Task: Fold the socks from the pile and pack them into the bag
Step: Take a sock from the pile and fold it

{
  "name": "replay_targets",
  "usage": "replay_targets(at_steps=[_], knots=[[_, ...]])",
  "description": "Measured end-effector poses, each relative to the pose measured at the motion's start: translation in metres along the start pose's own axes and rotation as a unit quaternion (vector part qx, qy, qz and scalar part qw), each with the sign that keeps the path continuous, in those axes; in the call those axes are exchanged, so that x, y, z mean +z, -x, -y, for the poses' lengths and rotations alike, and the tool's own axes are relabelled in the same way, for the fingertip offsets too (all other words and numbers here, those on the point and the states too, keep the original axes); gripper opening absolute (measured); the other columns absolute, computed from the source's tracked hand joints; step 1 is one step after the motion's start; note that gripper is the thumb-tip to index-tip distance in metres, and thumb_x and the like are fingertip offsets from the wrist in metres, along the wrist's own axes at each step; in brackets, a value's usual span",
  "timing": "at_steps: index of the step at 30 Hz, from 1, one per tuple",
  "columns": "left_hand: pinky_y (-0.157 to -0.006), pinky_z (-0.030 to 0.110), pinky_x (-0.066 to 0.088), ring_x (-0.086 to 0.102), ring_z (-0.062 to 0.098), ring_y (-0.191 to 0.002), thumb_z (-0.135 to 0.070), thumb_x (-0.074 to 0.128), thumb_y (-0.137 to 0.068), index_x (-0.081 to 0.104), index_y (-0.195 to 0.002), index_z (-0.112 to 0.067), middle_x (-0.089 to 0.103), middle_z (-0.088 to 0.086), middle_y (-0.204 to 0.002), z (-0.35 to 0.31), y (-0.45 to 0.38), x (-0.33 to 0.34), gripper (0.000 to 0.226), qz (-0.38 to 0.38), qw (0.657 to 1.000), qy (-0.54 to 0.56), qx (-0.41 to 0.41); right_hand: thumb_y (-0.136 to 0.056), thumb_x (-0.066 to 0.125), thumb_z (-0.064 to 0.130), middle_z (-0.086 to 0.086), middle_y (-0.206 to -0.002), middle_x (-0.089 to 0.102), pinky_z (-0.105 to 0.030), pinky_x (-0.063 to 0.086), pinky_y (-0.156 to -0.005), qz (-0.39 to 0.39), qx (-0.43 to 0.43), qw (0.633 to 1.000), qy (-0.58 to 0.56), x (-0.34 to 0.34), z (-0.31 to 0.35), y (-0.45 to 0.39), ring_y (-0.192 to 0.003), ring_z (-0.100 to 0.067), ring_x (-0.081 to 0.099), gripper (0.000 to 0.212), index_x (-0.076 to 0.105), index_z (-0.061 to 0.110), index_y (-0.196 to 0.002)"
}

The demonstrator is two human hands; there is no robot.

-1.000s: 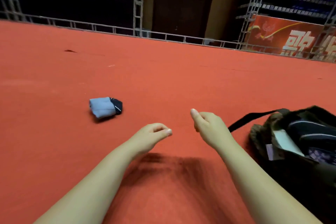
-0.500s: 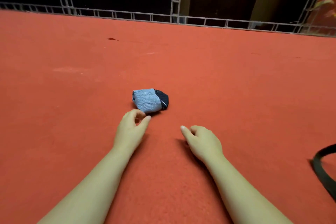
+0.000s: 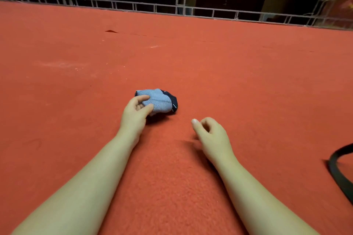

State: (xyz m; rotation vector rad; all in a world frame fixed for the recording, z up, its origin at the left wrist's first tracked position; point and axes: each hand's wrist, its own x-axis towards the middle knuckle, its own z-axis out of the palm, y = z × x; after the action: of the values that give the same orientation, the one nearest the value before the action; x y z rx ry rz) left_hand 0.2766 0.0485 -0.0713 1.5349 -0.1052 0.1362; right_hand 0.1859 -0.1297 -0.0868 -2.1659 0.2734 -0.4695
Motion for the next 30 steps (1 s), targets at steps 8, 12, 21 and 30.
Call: replay_targets(at_steps=[8, 12, 21, 30], knots=[[-0.051, 0.019, 0.049, 0.059, 0.008, -0.054, 0.000, 0.039, -0.095, 0.056, -0.083, -0.013, 0.064, -0.001, -0.067, -0.027, 0.034, 0.021, 0.025, 0.179, 0.950, 0.235, -0.100, -0.077, 0.064, 0.058, -0.004, -0.099, 0.066, -0.036, 0.046, -0.088, 0.075, 0.093, 0.912, -0.393, -0.009, 0.007, 0.005, -0.093, -0.018, 0.061, 0.053, 0.060, 0.013, -0.104], [-0.057, 0.019, 0.051, 0.060, 0.009, -0.059, -0.001, 0.046, -0.093, 0.060, -0.083, -0.012, 0.066, -0.001, -0.068, -0.028, 0.035, 0.030, 0.021, 0.130, 0.969, 0.193, -0.080, -0.071, 0.074, 0.048, -0.004, -0.100, 0.064, -0.031, 0.050, -0.079, 0.154, 0.108, 0.908, -0.373, -0.008, 0.014, 0.011, -0.086, -0.013, 0.064, 0.053, 0.054, 0.016, -0.109], [-0.066, 0.012, 0.036, 0.048, 0.000, -0.074, -0.060, 0.062, -0.059, 0.061, -0.080, -0.031, 0.052, -0.010, -0.078, -0.038, 0.043, 0.022, 0.035, 0.258, 0.873, -0.286, 0.297, -0.090, 0.062, 0.021, -0.004, -0.081, 0.064, -0.025, 0.050, -0.061, 0.020, 0.139, 0.918, -0.372, -0.004, 0.013, 0.005, -0.064, -0.009, 0.062, 0.009, 0.058, 0.013, -0.090], [-0.057, 0.030, 0.041, 0.049, 0.012, -0.060, -0.015, 0.061, -0.089, 0.054, -0.070, -0.018, 0.054, -0.001, -0.066, -0.024, 0.037, 0.020, 0.021, 0.258, 0.958, -0.122, 0.005, -0.083, 0.068, 0.034, -0.004, -0.081, 0.064, -0.034, 0.047, -0.071, 0.085, 0.110, 0.941, -0.310, -0.011, 0.012, 0.004, -0.073, -0.016, 0.059, 0.020, 0.060, 0.015, -0.084]])
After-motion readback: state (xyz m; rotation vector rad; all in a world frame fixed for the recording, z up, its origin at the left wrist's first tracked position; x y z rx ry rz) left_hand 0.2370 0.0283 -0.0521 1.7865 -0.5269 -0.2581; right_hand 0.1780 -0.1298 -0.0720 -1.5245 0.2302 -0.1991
